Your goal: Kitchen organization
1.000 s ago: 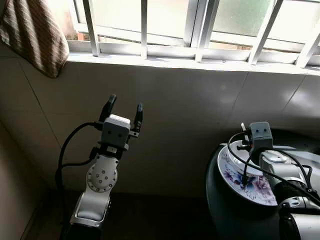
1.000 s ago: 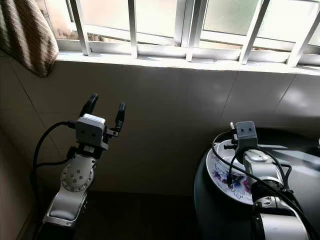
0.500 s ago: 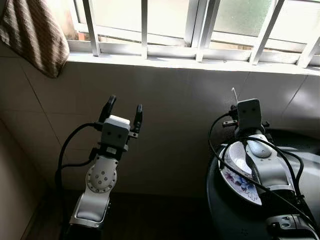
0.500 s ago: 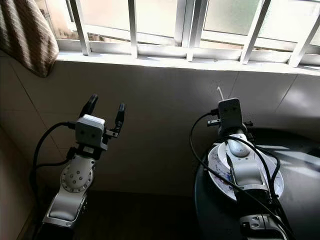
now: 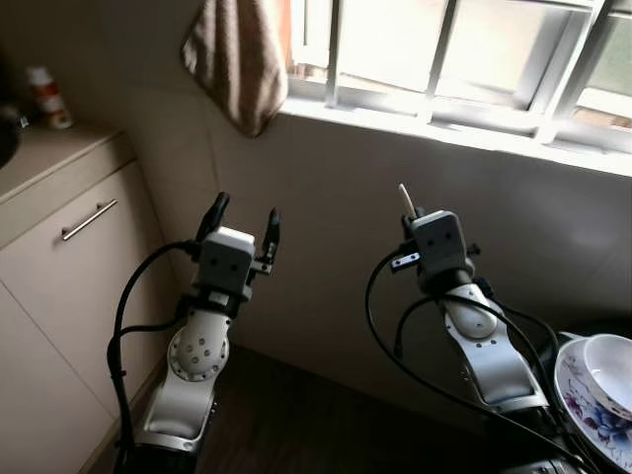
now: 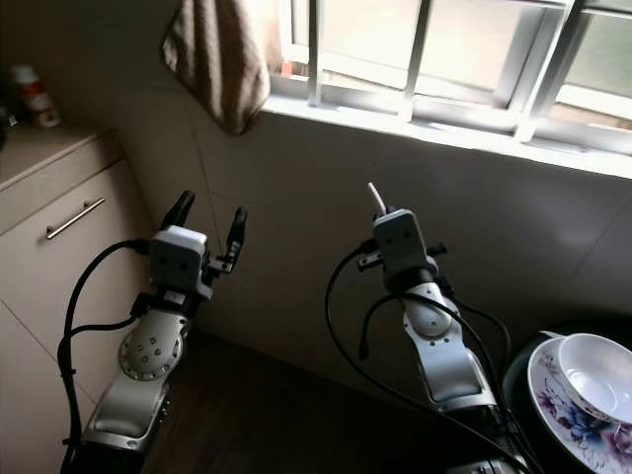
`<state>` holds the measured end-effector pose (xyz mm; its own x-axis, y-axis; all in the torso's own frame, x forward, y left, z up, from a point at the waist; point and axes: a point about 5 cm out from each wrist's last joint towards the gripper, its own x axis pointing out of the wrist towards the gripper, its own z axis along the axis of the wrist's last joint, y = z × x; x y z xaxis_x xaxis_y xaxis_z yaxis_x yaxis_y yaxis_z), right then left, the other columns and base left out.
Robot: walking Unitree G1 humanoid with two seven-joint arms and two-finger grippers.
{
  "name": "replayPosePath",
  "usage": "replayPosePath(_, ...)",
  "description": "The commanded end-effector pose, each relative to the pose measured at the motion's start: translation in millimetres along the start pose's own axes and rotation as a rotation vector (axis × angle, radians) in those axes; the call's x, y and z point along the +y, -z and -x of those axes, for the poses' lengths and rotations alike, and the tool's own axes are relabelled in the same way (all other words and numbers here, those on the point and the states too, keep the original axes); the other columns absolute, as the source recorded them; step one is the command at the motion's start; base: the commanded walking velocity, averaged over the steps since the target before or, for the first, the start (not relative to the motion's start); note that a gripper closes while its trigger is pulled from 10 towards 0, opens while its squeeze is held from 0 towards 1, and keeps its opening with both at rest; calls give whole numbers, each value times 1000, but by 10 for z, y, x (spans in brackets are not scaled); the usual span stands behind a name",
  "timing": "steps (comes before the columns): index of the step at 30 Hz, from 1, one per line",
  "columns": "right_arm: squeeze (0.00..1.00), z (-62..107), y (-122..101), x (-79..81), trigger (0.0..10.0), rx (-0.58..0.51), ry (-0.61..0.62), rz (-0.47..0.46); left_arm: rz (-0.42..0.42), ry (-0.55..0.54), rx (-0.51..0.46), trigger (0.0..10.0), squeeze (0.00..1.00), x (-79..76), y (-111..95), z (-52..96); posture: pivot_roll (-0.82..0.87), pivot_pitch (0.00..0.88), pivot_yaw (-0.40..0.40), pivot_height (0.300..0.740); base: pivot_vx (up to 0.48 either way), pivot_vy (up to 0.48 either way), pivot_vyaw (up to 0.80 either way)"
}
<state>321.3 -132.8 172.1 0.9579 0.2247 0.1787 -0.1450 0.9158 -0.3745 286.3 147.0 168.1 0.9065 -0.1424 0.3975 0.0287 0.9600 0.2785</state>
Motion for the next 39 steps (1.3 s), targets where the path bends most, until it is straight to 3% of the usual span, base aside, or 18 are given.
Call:
replayPosePath(1,0,29,-13,-121,0,-12,40,18,22,28,1,10000,0,-89,-19,-18,28,0,-48,740,0,480,800)
replayPosePath(9,0,-6,-172,-152,0,-103,85,12,-4,-2,-63,10000,0,-47,-95,-33,28,0,-46,740,0,170,800)
replayPosePath(18,0,-43,-360,-146,0,-221,89,48,-42,-119,-115,10000,0,132,-199,-83,38,0,-52,740,124,0,800)
replayPosePath(39,0,-78,-479,-132,0,-316,88,95,-69,-140,-163,10000,0,138,-292,-123,38,0,-52,740,340,0,800)
